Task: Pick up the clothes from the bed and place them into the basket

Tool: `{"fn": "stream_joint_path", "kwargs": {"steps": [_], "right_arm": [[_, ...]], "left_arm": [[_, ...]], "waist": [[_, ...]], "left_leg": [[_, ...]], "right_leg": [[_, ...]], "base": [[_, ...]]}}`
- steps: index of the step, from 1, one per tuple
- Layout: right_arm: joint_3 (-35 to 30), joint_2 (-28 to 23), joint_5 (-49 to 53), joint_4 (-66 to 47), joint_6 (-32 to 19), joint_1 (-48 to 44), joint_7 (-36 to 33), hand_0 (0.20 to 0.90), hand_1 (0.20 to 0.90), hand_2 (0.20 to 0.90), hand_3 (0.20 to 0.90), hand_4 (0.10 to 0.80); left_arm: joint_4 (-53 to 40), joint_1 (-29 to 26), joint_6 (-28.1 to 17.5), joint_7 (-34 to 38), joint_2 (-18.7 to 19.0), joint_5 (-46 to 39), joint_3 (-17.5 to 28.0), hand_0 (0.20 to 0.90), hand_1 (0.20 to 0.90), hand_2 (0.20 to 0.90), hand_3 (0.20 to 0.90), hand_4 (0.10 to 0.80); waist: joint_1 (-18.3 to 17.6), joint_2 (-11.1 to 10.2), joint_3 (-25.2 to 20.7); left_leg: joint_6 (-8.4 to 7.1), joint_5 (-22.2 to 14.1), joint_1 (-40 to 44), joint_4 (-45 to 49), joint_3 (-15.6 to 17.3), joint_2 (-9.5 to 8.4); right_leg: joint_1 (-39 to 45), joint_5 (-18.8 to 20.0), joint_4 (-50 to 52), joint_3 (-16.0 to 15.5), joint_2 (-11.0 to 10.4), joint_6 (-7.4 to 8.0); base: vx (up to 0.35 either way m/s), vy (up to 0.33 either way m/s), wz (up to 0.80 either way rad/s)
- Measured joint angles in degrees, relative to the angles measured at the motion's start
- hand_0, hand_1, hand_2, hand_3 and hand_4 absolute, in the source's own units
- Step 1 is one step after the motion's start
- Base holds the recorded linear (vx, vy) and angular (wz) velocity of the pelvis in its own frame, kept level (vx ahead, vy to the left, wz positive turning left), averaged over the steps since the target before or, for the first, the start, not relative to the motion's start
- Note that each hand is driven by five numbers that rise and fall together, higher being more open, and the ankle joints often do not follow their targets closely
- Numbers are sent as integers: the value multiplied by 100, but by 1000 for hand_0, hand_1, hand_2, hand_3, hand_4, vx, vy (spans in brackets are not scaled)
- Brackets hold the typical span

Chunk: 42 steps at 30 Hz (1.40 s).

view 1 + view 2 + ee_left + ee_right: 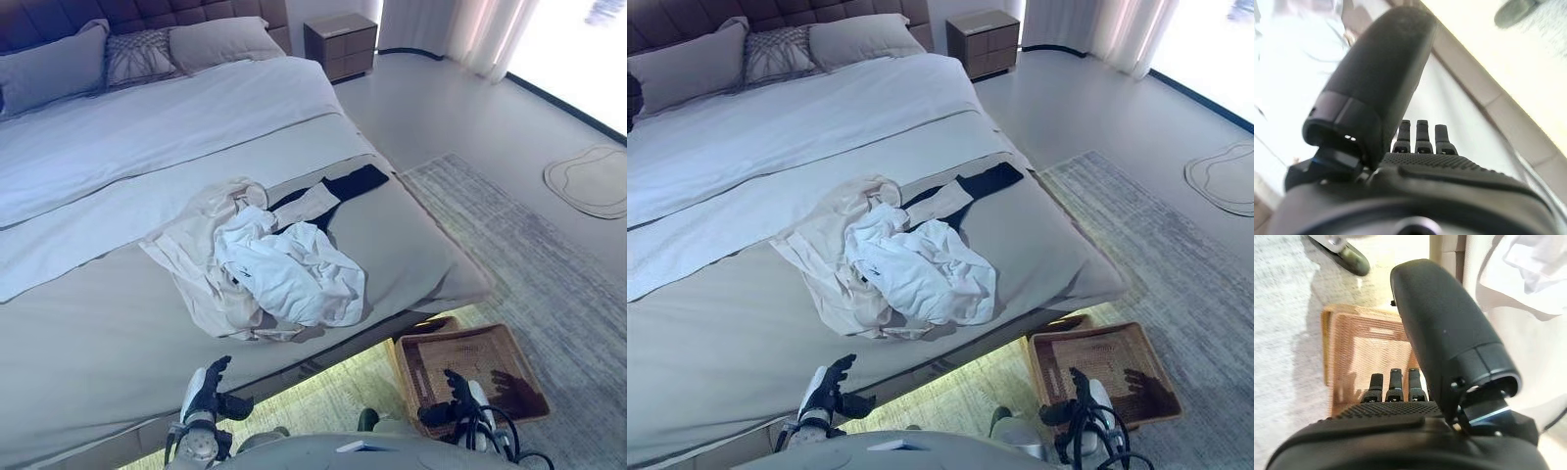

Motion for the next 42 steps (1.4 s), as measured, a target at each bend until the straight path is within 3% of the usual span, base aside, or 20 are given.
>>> {"fn": "stream_joint_path", "kwargs": {"steps": [8, 15, 20, 24, 29, 33, 37, 42], "right_arm": [[323, -956, -793, -1777, 366, -603, -673, 900, 900, 900, 900, 800], [473, -1722, -1129, -2912, 1069, -1588, -792, 900, 900, 900, 900, 800], [969, -1947, -1114, -2761, 1722, -3396, -807, 900, 900, 900, 900, 800], [1151, -2018, -1043, -2758, 1826, -4221, -761, 900, 900, 900, 900, 800], [1390, -2016, -942, -2665, 1877, -4228, -315, 900, 900, 900, 900, 800], [1397, -1998, -809, -2491, 1973, -4278, -69, 900, 900, 900, 900, 800], [1398, -2000, -685, -2460, 2028, -4596, 46, 900, 900, 900, 900, 800], [1394, -2119, -596, -2446, 2202, -5040, 91, 900, 900, 900, 900, 800]], "left_arm": [[-1551, 27, 194, 639, 782, 770, 41, 900, 900, 900, 900, 800], [-2733, -75, 232, 615, 1088, -3, 371, 900, 900, 900, 900, 800], [-3034, -773, -37, 362, 1283, -306, 226, 900, 900, 900, 900, 800], [-3419, -1266, -160, 266, 1390, -302, 20, 900, 900, 900, 900, 800], [-3695, -1167, -258, 264, 1531, -318, -131, 900, 900, 900, 900, 800], [-3859, -1094, -272, 247, 1592, -327, -187, 900, 900, 900, 900, 800], [-3983, -1024, -356, 244, 1768, -333, -261, 900, 900, 900, 900, 800], [-4395, -931, -377, 262, 1906, -351, -368, 900, 900, 900, 900, 800]], "waist": [[379, 130, 124], [733, 138, 406], [907, 20, 1168], [1192, -6, 1851], [1385, 5, 2136], [1479, 31, 2223], [1509, 53, 2364], [1502, 68, 2391]], "left_leg": [[-79, 129, -121, -14, -493, -30], [-128, 211, -873, 518, -893, -69], [-122, 178, -1983, 1546, -1087, -250], [-85, -457, -2792, 2769, -1217, -363], [-46, -1123, -3614, 4258, -1392, -619], [-48, -1251, -4204, 4909, -1419, -716], [84, -1385, -4856, 5560, -1431, -762], [159, -1538, -5530, 6161, -1425, -819]], "right_leg": [[171, -2, -101, -458, -28, 3], [-252, -81, 165, -770, -74, 17], [-1596, -767, 2083, -745, -632, -275], [-2392, -1395, 3594, -718, -1051, -536], [-2992, -2173, 4890, -560, -1460, -603], [-3514, -2242, 5465, -479, -1635, -621], [-4070, -2322, 5962, -404, -1743, -660], [-4753, -2407, 6474, -140, -1735, -598]], "base": [[-15, -41, 30], [-119, -1, 26], [-194, 15, 25], [-4, 5, 29], [67, 16, 19], [3, 37, 10], [-22, 66, 6], [-32, 60, 5]]}}
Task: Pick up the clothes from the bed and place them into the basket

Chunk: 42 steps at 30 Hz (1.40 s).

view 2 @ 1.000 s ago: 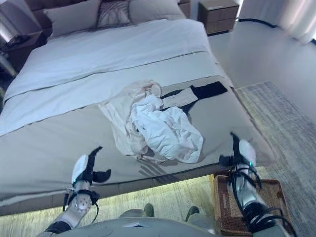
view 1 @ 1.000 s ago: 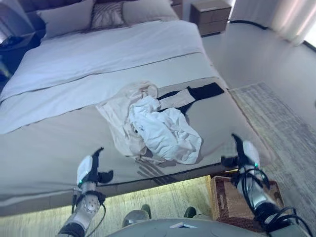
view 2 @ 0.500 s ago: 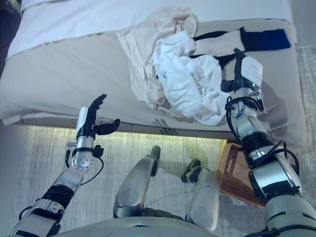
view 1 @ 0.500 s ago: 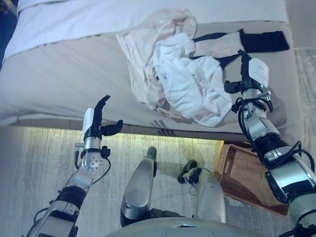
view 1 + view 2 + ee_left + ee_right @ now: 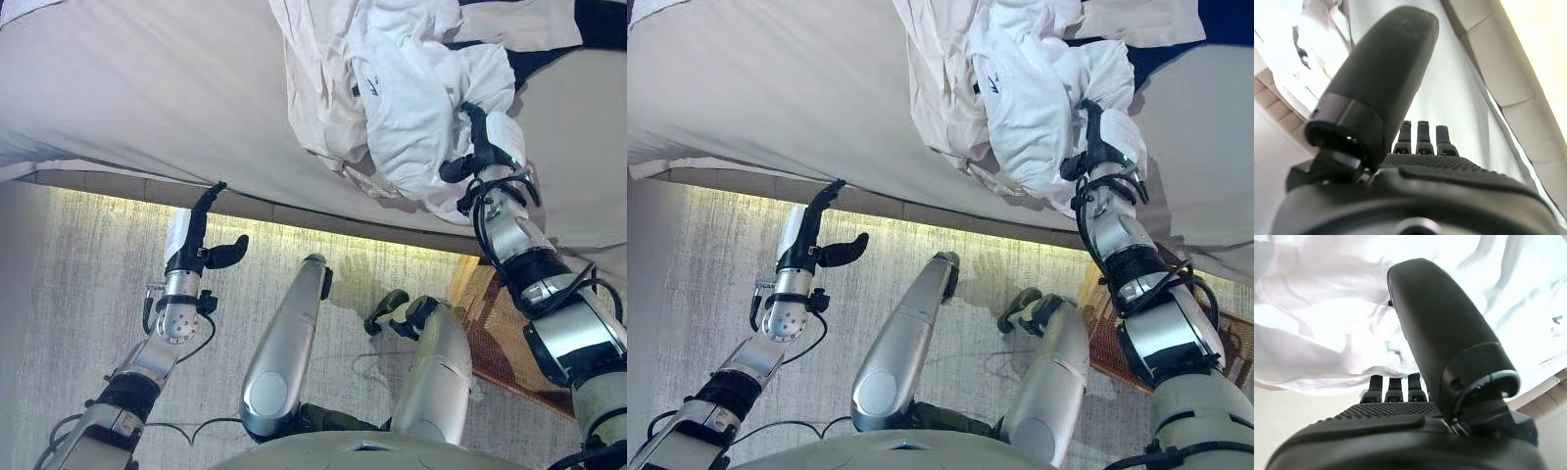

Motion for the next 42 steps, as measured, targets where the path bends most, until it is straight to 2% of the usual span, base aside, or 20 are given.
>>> {"fn": "stream_joint_path", "kwargs": {"steps": [3, 6, 7, 8, 9, 16, 20, 24, 26, 27, 30, 34, 36, 42], "right_arm": [[-1, -32, 43, 31, 73, -281, 0, 900, 900, 900, 900, 800], [0, -47, 114, 140, 119, -538, 15, 900, 900, 900, 900, 800], [1, -55, 159, 167, 122, -623, 28, 787, 787, 787, 768, 668], [1, -66, 192, 212, 122, -703, 60, 512, 512, 512, 447, 347], [1, -87, 229, 228, 120, -754, 62, 300, 300, 300, 200, 100], [1, -224, 318, 327, 84, -853, -12, 300, 300, 300, 200, 100], [-1, -184, 321, 329, 76, -617, -16, 300, 300, 300, 200, 100], [-2, -55, 319, 300, 82, -140, -15, 300, 300, 300, 200, 100], [-5, -48, 316, 163, 94, 86, -15, 300, 300, 300, 200, 100], [-9, -48, 315, 102, 107, 140, -16, 300, 300, 300, 200, 100], [-11, -41, 315, 25, 137, 310, -5, 300, 300, 300, 200, 100], [-88, -63, 304, -19, 163, 412, 33, 300, 300, 300, 200, 100], [-121, -87, 303, -72, 177, 412, 114, 300, 300, 300, 200, 100], [-463, -152, 315, -88, 304, 449, 265, 300, 300, 300, 200, 100]], "left_arm": [[-241, 28, -2, 27, 86, -26, -17, 900, 900, 900, 900, 800], [-348, 12, -2, 94, 125, -121, -13, 900, 900, 900, 900, 800], [-360, 15, -2, 131, 127, -124, -13, 900, 900, 900, 900, 800], [-367, 17, 0, 154, 128, -132, -13, 900, 900, 900, 900, 800], [-383, 15, 0, 166, 130, -161, -13, 900, 900, 900, 900, 800], [-387, 56, -2, 164, 137, -243, 1, 900, 900, 900, 900, 800], [-388, 105, -2, 139, 137, -218, -9, 900, 900, 900, 900, 800], [-392, 257, -17, 104, 164, -156, -6, 900, 900, 900, 900, 800], [-392, 358, -22, 59, 167, -108, -6, 900, 900, 900, 900, 800], [-399, 400, -48, 19, 175, -101, 4, 900, 900, 900, 900, 800], [-415, 431, -45, -86, 182, -91, 13, 900, 900, 900, 900, 800], [-428, 387, -32, -215, 191, -91, 40, 900, 900, 900, 900, 800], [-430, 342, 23, -266, 196, -91, 48, 900, 900, 900, 900, 800], [-434, 186, 79, -399, 197, -92, 123, 900, 900, 900, 900, 800]], "waist": [[-11, 11, 8], [-37, 14, 11], [-34, 14, 12], [-35, 15, 12], [-36, 15, 12], [9, 12, 13], [19, -4, 37], [35, -15, 50], [3, -30, 43], [-1, -37, 38], [8, -37, 37], [-31, -93, 0], [-42, -107, -9], [-91, -143, -73]], "left_leg": [[19, -81, -462, 407, -2, 1], [-8, -159, -826, 745, -13, 0], [-10, -163, -918, 830, -23, -2], [-16, -168, -998, 913, -28, -1], [-16, -169, -1072, 961, -41, -1], [-18, -170, -1175, 1077, -144, -3], [-14, -171, -828, 792, -189, 3], [18, -144, 91, 99, -151, 22], [73, -15, 574, -381, -76, 21], [110, 64, 777, -610, -35, 41], [98, 252, 1381, -1244, 71, 198], [37, 363, 2228, -1815, 251, 283], [-56, 435, 2581, -2119, 291, 324], [-142, 578, 3654, -3059, 373, 322]], "right_leg": [[-456, -9, 352, 125, 5, 15], [-832, -16, 647, 300, 104, 25], [-924, -16, 722, 323, 117, 25], [-1004, -16, 794, 344, 117, 26], [-1072, -16, 842, 346, 116, 26], [-1131, -17, 926, 345, 212, 27], [-739, -15, 641, 224, 215, 31], [126, -7, -36, 174, 292, 43], [567, 76, -467, 141, 297, 130], [738, 122, -683, 150, 325, 204], [1327, 214, -1301, 38, 432, 268], [2115, 575, -1977, 43, 535, 257], [2439, 796, -2319, 25, 647, 295], [3394, 996, -3159, -8, 776, 355]], "base": [[-38, 35, -2], [-56, 6, 1], [-39, -9, -1], [0, 0, 0], [0, 0, 0], [37, -56, 4], [63, -57, 6], [46, -2, -1], [91, 45, -7], [166, 37, -14], [110, 20, -18], [110, 14, -18], [81, -7, -19], [94, -20, -8]]}}
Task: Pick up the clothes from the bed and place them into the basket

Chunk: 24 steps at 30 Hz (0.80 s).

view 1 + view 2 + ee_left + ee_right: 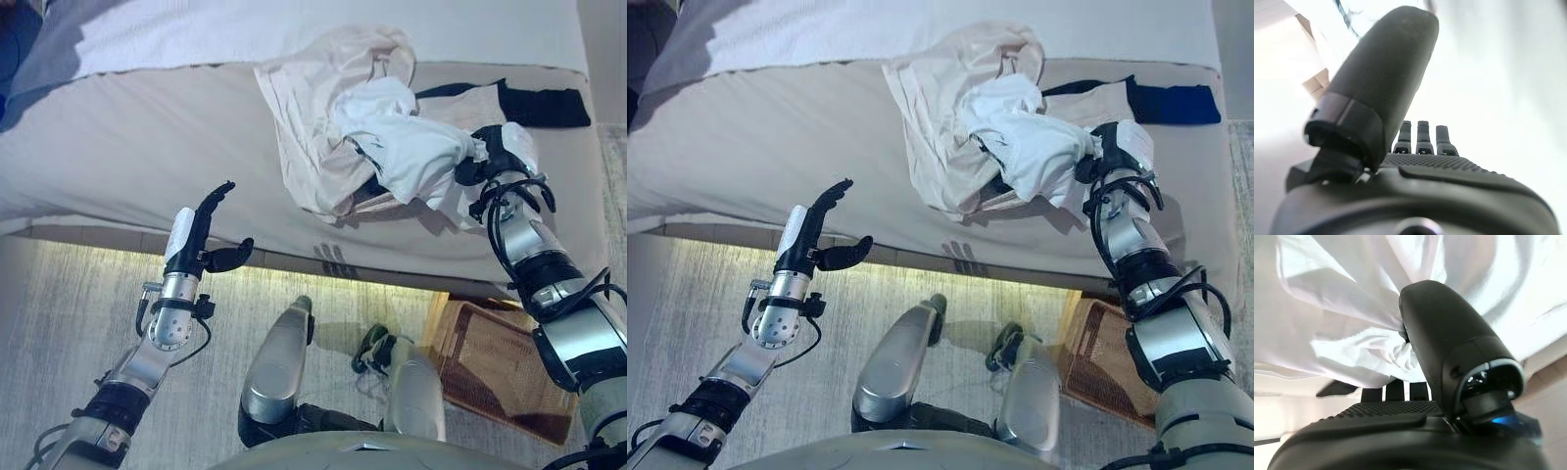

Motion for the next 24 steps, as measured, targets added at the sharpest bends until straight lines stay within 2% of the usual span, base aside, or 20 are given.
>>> {"fn": "stream_joint_path", "kwargs": {"steps": [1, 3, 4, 5, 6, 7, 8, 9, 10, 11, 12, 14, 15, 16, 17, 24], "right_arm": [[-105, -17, 6, 4, 41, 57, 86, 300, 300, 300, 200, 100], [-292, -81, 19, 3, 106, 230, 94, 300, 300, 300, 200, 100], [-356, -108, 64, 2, 125, 231, 93, 300, 300, 300, 200, 100], [-439, -160, 201, 9, 125, 230, 94, 300, 300, 300, 200, 100], [-497, -161, 383, 94, 143, 238, 96, 300, 300, 300, 200, 100], [-530, -162, 474, 153, 161, 251, 96, 300, 300, 300, 200, 100], [-643, -172, 596, 185, 185, 350, 100, 300, 300, 300, 200, 100], [-751, -235, 736, 193, 186, 447, 116, 300, 300, 300, 200, 100], [-825, -248, 803, 226, 192, 498, 106, 300, 300, 300, 200, 100], [-849, -272, 920, 283, 208, 505, 127, 300, 300, 300, 200, 100], [-872, -269, 988, 385, 203, 508, 169, 300, 300, 300, 200, 100], [-997, -269, 1145, 417, 204, 571, 199, 300, 300, 300, 200, 100], [-1057, -268, 1186, 418, 204, 610, 198, 300, 300, 300, 200, 100], [-1063, -264, 1320, 419, 215, 667, 209, 526, 526, 526, 464, 364], [-1063, -261, 1427, 438, 229, 730, 237, 900, 900, 900, 900, 800], [-1097, -260, 1584, 808, 254, 769, 623, 900, 900, 900, 900, 800]], "left_arm": [[-1, -7, 56, -52, 2, 0, 60, 900, 900, 900, 900, 800], [0, 15, 62, -58, 15, -2, 122, 900, 900, 900, 900, 800], [1, -5, 65, -58, 16, -4, 130, 900, 900, 900, 900, 800], [2, -40, 70, -66, 18, -3, 131, 900, 900, 900, 900, 800], [4, -23, 96, -94, 17, -2, 131, 900, 900, 900, 900, 800], [1, -11, 97, -116, 19, -2, 131, 900, 900, 900, 900, 800], [3, 34, 106, -125, 3, -3, 103, 900, 900, 900, 900, 800], [4, 68, 134, -168, 2, -1, 55, 900, 900, 900, 900, 800], [44, -3, 188, -216, 22, -4, 58, 900, 900, 900, 900, 800], [49, -3, 249, -231, 22, -8, 68, 900, 900, 900, 900, 800], [61, -2, 312, -243, 30, -14, 75, 900, 900, 900, 900, 800], [65, -12, 316, -259, 30, -15, 123, 900, 900, 900, 900, 800], [65, 4, 317, -271, 12, -14, 121, 900, 900, 900, 900, 800], [52, 51, 313, -291, 14, -13, 121, 900, 900, 900, 900, 800], [63, 66, 314, -300, 17, -13, 119, 900, 900, 900, 900, 800], [65, 148, 318, -329, 15, -14, 115, 900, 900, 900, 900, 800]], "waist": [[-17, -14, -21], [-28, -169, -451], [-30, -186, -507], [-34, -190, -509], [-51, -194, -516], [-41, -219, -531], [-29, -214, -667], [-94, -76, -877], [-113, -146, -868], [-153, -165, -873], [-160, -166, -872], [-174, -195, -871], [-176, -198, -871], [-174, -195, -872], [-177, -196, -872], [-179, -203, -869]], "left_leg": [[-11, 55, 280, -244, -11, 19], [-21, 92, 328, -546, -10, 0], [-32, 103, 350, -576, -8, 3], [-92, 152, 421, -541, -9, 13], [-197, 221, 322, -45, 4, 2], [-163, 175, 92, 378, -3, -27], [-37, 137, 50, 68, 22, -13], [112, 407, 173, -782, 13, 76], [129, 462, 272, -835, 33, 28], [216, 547, 370, -885, 26, -40], [236, 538, 536, -946, 34, -71], [237, 536, 589, -895, 45, -145], [237, 532, 618, -899, 35, -173], [239, 534, 646, -901, 34, -161], [239, 534, 684, -895, 33, -129], [238, 533, 829, -892, 39, -45]], "right_leg": [[285, 72, -250, -49, 35, 2], [344, 73, -542, -116, 114, 5], [381, 74, -605, -118, 124, 5], [544, 105, -730, -126, 118, -43], [806, 180, -933, -143, 130, -85], [927, 192, -986, -145, 101, -84], [969, 188, -995, -153, 117, -79], [944, 168, -899, -227, 207, -49], [935, 158, -768, -224, 135, -34], [862, 158, -556, -196, 69, -36], [842, 54, -422, -96, 19, 32], [1009, 144, -1000, -105, 131, 34], [1136, 156, -1117, -123, 119, 43], [1171, 217, -1148, -128, 131, 143], [1229, 223, -1159, -136, 136, 152], [1374, 225, -1140, -138, 223, 149]], "base": [[66, -14, 5], [54, -12, 6], [25, -10, 3], [17, -10, 3], [27, -10, 5], [34, -6, -2], [45, -5, 6], [54, -1, 12], [62, 6, 20], [79, 15, 3], [92, 27, 0], [70, 27, 4], [28, 21, 5], [15, 19, 6], [15, 23, 4], [0, 2, 1]]}}
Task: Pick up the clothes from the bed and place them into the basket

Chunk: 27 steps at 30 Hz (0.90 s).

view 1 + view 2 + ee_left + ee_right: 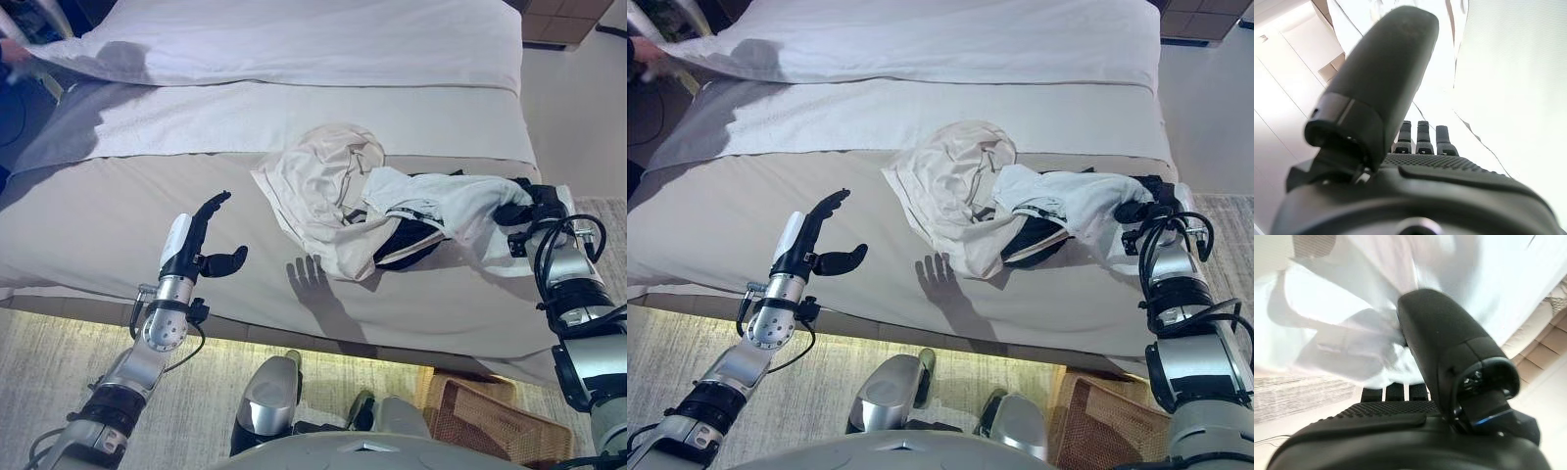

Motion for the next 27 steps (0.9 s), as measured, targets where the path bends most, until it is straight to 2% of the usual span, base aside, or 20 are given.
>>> {"fn": "stream_joint_path", "kwargs": {"steps": [4, 8, 10, 15, 17, 22, 27], "right_arm": [[-3, -3, -22, 104, 0, -15, 226, 900, 900, 900, 900, 800], [-2, -36, -480, 349, 128, -111, 661, 900, 900, 900, 900, 800], [17, -49, -780, 442, 288, -156, 863, 900, 900, 900, 900, 800], [423, -306, -2069, 1168, 1059, -371, 2257, 900, 900, 900, 900, 800], [423, -331, -2273, 1335, 1191, -371, 2416, 900, 900, 900, 900, 800], [420, -504, -2365, 1250, 1105, -385, 2129, 900, 900, 900, 900, 800], [440, -579, -2356, 466, 483, -502, 1005, 900, 900, 900, 900, 800]], "left_arm": [[0, -7, 8, 0, 0, -1, 0, 900, 900, 900, 900, 800], [0, -29, 16, 1, 0, -3, 0, 900, 900, 900, 900, 800], [0, -36, 23, 3, 8, -6, 0, 900, 900, 900, 900, 800], [2, -85, 122, 12, 36, -15, -2, 900, 900, 900, 900, 800], [4, -84, 129, 28, 99, -19, -2, 900, 900, 900, 900, 800], [2, -84, 144, 33, 137, -23, -1, 900, 900, 900, 900, 800], [0, -78, 162, 36, 141, 11, -63, 900, 900, 900, 900, 800]], "waist": [[-4, 0, 0], [10, -1, 0], [7, -2, -1], [82, -24, -5], [112, -36, -8], [111, -92, -25], [95, -102, -20]], "left_leg": [[-2, -1, 1, -14, 5, 16], [-12, -7, -13, -54, 58, 15], [-62, -40, -39, -55, 91, 16], [-72, -37, -177, -123, 176, 26], [-71, -40, -187, -147, 219, 32], [-61, -6, -199, -220, 274, 37], [-72, 11, -258, -155, 279, 33]], "right_leg": [[-14, 0, 2, -4, 15, 0], [-69, -2, 8, 12, 37, 1], [-120, -6, 7, 32, 51, 1], [-348, -7, -4, 160, 38, 2], [-358, -11, -13, 179, 41, 5], [-448, -1, 12, 230, 27, 20], [-538, 2, 55, 264, 40, 20]], "base": [[0, 0, 0], [0, 1, -1], [4, 9, -6], [-4, -1, -6], [11, -3, -9], [-4, -12, -6], [-45, 22, -4]]}}
